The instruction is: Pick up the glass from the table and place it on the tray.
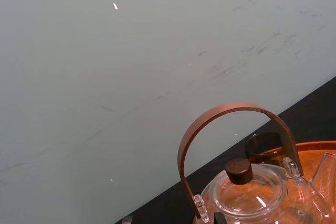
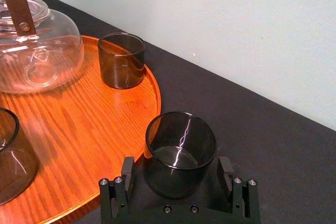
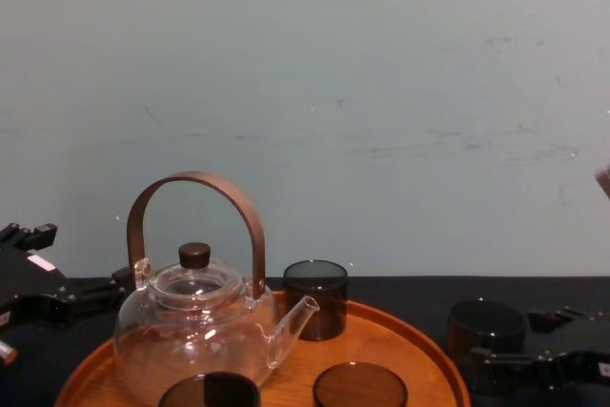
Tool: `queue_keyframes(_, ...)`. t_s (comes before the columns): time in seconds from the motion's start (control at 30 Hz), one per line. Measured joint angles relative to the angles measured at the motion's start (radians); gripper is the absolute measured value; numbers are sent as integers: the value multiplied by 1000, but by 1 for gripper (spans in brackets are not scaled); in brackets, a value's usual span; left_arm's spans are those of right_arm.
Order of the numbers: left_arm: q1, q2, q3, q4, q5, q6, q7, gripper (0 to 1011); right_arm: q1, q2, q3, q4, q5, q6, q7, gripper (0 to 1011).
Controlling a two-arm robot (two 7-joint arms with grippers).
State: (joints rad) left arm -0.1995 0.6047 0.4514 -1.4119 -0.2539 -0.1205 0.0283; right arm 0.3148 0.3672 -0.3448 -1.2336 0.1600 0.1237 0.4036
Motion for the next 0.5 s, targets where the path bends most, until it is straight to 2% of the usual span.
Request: queue_keyframes(0.5,0,0,0,0,0,0,0,1001,43,-21,-8,67,-12,-20,4,1002)
